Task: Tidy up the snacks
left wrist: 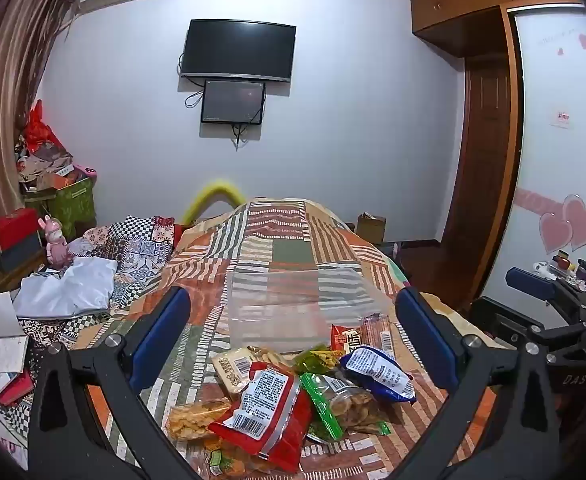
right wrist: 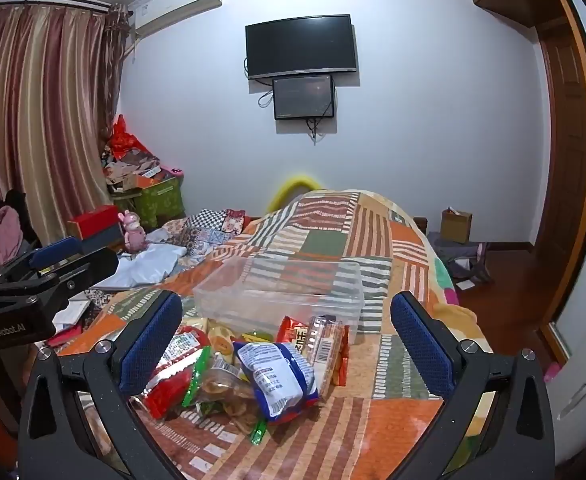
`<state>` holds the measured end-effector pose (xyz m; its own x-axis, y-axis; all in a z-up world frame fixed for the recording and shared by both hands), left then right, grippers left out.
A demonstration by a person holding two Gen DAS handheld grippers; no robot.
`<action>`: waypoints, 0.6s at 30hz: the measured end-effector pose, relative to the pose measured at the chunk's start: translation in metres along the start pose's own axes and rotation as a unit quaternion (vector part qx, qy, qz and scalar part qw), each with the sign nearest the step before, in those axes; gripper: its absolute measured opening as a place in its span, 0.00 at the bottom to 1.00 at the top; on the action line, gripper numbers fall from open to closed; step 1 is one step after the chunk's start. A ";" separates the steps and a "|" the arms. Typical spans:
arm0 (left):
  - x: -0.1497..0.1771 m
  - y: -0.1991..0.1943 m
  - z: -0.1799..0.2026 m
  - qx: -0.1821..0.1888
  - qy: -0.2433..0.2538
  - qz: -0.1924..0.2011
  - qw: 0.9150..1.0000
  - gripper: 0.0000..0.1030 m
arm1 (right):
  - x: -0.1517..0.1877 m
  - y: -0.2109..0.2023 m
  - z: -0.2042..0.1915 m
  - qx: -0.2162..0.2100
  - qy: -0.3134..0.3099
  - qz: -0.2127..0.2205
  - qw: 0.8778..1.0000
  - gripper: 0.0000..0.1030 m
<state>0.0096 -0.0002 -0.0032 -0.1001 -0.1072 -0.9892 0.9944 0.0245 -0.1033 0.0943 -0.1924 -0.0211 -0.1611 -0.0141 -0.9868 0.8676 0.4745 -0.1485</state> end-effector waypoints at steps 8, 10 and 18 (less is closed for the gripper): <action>0.004 0.002 -0.002 0.004 0.007 0.002 1.000 1.00 | -0.001 -0.001 -0.001 0.002 -0.001 0.003 1.000 1.00; 0.005 0.000 -0.001 0.005 0.009 0.003 1.000 1.00 | -0.001 -0.001 -0.003 0.000 0.000 0.002 1.000 1.00; 0.000 -0.004 0.005 0.001 0.019 0.008 1.000 1.00 | -0.003 -0.004 -0.003 -0.003 -0.001 0.006 1.000 1.00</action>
Point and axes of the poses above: each gripper's, at about its wrist camera, not at the fingertips, and y roughly the way its jaws point, z to its right, x to its underside, the point moved 1 cm from there along y, roughly the way its jaws point, and after that the axes turned 13 degrees about z, right-handed, at the moved point
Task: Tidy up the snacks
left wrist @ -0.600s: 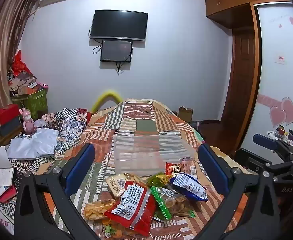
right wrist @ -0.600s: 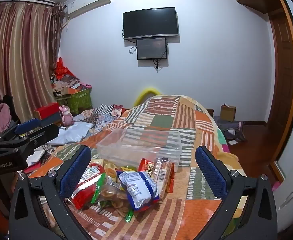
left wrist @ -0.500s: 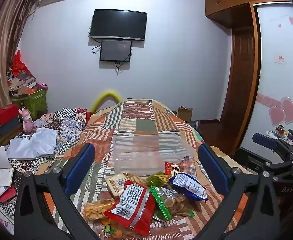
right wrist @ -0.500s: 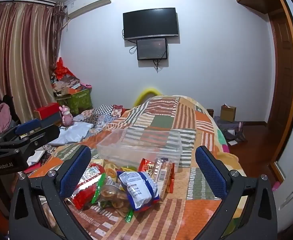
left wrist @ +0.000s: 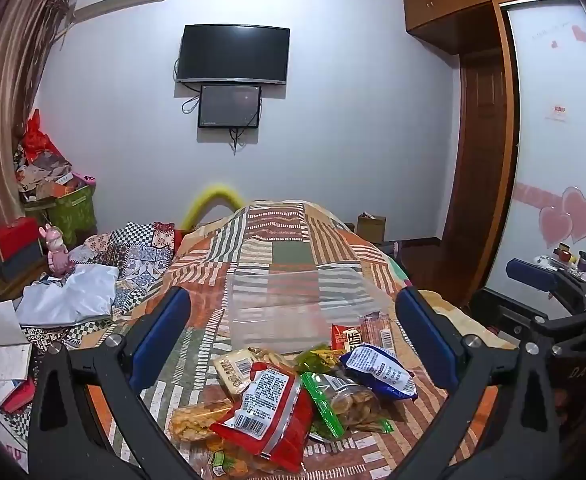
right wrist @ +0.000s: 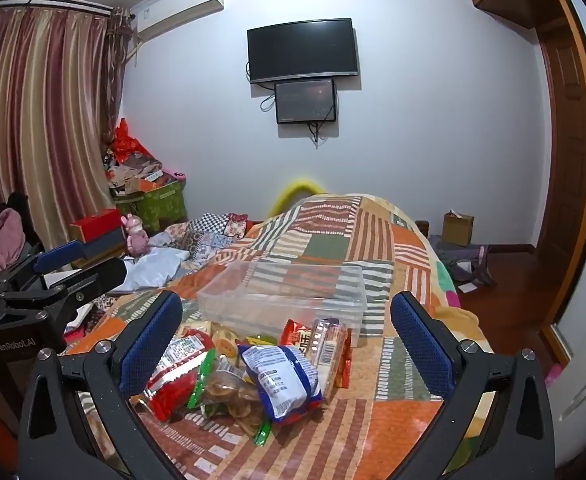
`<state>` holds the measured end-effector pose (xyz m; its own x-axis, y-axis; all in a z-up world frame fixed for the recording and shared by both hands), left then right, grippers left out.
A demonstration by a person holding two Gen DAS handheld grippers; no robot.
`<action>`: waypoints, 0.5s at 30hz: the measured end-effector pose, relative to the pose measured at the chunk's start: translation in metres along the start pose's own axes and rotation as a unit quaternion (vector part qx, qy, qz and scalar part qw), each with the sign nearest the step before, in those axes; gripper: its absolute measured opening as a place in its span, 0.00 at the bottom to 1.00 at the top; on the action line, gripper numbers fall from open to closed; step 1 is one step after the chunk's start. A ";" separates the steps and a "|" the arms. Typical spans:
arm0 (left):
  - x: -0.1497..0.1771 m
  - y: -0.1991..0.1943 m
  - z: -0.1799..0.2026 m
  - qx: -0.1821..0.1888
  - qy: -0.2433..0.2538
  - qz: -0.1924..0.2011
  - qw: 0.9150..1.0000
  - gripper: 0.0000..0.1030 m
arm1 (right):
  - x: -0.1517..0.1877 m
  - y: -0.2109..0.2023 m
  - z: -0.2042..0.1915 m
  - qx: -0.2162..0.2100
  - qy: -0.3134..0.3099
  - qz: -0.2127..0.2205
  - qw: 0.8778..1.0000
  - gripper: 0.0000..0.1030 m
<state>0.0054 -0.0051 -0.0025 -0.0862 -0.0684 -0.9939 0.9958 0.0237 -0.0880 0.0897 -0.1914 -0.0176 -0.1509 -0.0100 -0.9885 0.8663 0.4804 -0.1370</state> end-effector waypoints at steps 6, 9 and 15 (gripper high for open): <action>0.001 0.000 0.000 0.000 0.000 0.000 1.000 1.00 | -0.002 -0.002 -0.001 0.000 0.000 0.002 1.000 1.00; 0.001 0.000 0.001 0.000 0.000 0.000 1.000 1.00 | -0.002 -0.002 -0.001 -0.001 0.000 0.002 1.000 1.00; 0.001 0.000 0.004 0.002 0.004 0.000 1.000 1.00 | -0.003 -0.003 -0.001 -0.001 0.002 0.004 1.000 1.00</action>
Point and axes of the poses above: each gripper's, at about its wrist camera, not at the fingertips, and y roughly the way its jaws point, z to its right, x to its underside, the point moved 1 cm from there along y, roughly the way its jaws point, and after that the axes turned 13 degrees about z, right-handed, at the moved point
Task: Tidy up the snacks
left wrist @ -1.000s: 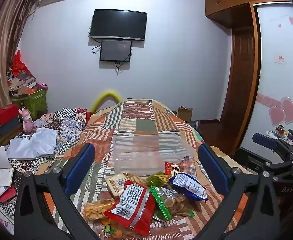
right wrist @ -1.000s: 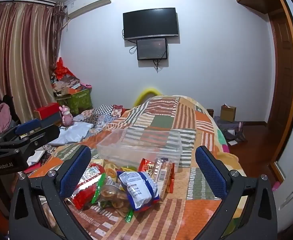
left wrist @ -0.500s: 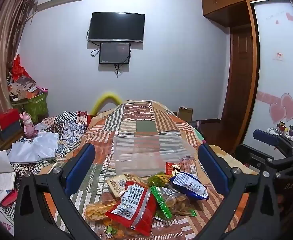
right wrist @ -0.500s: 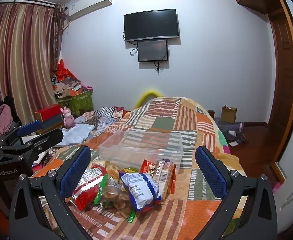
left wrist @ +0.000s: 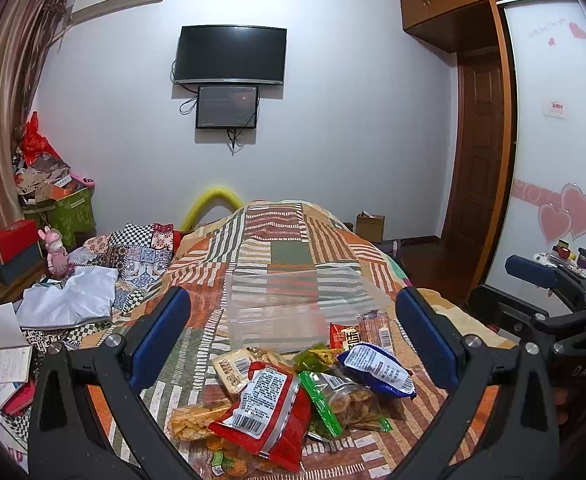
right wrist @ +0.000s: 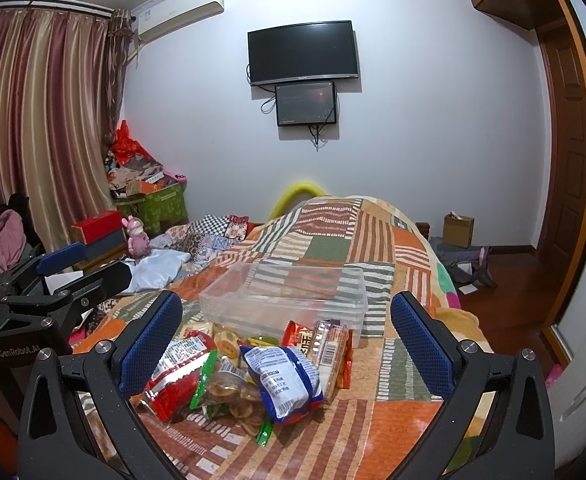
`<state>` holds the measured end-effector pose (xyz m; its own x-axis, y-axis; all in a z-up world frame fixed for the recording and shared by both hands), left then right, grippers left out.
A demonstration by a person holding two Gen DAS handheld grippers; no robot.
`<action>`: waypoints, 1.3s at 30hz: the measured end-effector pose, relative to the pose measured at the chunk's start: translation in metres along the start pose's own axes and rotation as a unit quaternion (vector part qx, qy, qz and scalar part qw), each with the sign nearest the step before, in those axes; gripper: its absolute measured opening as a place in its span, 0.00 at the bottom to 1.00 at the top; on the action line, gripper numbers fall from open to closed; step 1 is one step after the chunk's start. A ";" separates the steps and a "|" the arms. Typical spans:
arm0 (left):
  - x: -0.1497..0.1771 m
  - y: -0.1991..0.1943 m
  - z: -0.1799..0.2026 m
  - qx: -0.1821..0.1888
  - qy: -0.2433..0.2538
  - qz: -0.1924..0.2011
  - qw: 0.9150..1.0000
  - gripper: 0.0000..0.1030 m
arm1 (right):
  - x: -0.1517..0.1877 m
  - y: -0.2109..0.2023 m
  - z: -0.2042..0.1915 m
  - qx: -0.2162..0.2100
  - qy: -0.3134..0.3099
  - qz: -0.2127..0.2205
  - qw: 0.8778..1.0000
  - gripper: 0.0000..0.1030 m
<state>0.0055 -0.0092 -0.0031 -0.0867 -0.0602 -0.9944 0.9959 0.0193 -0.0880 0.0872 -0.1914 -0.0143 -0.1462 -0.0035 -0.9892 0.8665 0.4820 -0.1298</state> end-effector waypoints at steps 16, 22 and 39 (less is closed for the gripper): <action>-0.003 -0.002 0.001 0.000 0.004 0.002 1.000 1.00 | 0.001 0.001 0.000 0.003 0.002 0.001 1.000 1.00; -0.002 -0.003 0.001 -0.001 0.004 0.001 1.000 1.00 | 0.001 0.002 0.000 0.002 0.004 0.001 1.000 1.00; -0.001 0.000 -0.001 -0.002 0.002 -0.004 1.000 1.00 | 0.002 0.001 0.002 0.001 0.010 0.002 1.000 1.00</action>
Point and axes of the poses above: each gripper's, at about its wrist camera, not at the fingertips, and y roughly the way its jaws point, z to its right, x to its underside, the point moved 1 cm from there along y, roughly the way its jaws point, and after that the axes turned 13 degrees about z, right-handed, at the moved point
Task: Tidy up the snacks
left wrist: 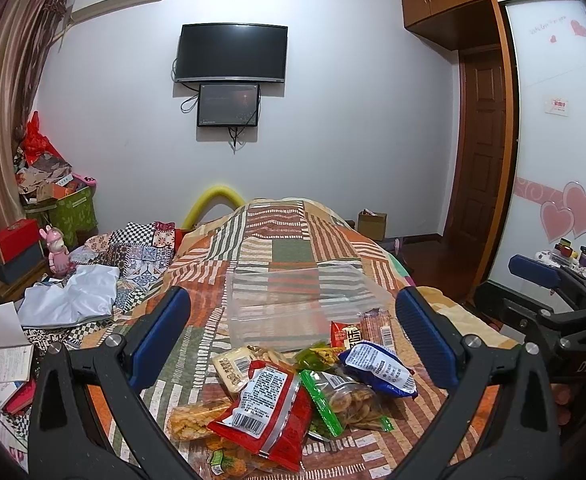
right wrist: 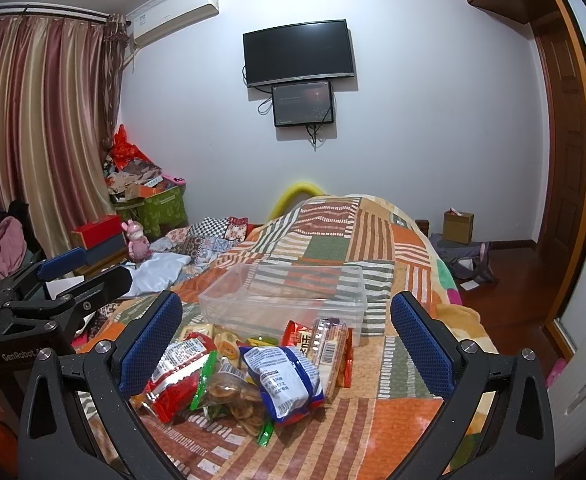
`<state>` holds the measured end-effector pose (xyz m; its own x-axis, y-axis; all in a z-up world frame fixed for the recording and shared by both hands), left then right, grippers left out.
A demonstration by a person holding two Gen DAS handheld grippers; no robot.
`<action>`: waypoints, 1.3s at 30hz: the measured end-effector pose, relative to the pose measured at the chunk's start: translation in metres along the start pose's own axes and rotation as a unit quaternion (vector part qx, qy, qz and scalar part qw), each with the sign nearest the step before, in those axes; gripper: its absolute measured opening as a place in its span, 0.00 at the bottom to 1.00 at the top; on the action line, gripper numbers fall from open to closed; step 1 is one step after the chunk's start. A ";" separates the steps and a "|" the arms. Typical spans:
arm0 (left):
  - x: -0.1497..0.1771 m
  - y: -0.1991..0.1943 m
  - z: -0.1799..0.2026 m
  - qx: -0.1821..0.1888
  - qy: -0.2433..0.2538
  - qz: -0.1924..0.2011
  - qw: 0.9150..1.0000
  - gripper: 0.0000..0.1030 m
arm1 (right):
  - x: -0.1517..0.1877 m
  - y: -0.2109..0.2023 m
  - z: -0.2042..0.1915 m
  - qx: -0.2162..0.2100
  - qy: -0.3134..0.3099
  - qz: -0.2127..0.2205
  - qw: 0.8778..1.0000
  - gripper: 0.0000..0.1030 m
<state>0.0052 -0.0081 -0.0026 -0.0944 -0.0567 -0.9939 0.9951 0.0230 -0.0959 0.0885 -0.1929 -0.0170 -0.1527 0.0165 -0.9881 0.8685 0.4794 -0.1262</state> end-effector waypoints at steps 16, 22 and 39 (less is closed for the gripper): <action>0.000 0.001 0.000 0.001 0.000 -0.002 1.000 1.00 | 0.000 0.000 0.000 -0.001 0.002 -0.001 1.000 1.00; 0.001 0.002 -0.001 0.000 0.001 -0.004 1.000 1.00 | 0.001 0.001 0.000 0.000 0.001 -0.002 1.000 1.00; 0.037 0.075 -0.026 0.011 0.021 -0.119 0.993 1.00 | 0.033 0.048 0.033 0.019 0.007 -0.086 0.996 1.00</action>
<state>0.0756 0.0170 -0.0474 -0.3268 -0.0157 -0.9450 0.9451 -0.0086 -0.3267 0.1403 -0.1981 -0.0590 -0.3061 -0.0513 -0.9506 0.8461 0.4430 -0.2964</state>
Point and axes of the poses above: each gripper's, at about its wrist camera, not at the fingertips, and y roughly the way its jaws point, z to its right, x to its underside, the point moved 1 cm from there along y, roughly the way its jaws point, and after that the axes turned 13 degrees about z, right-handed, at the moved point
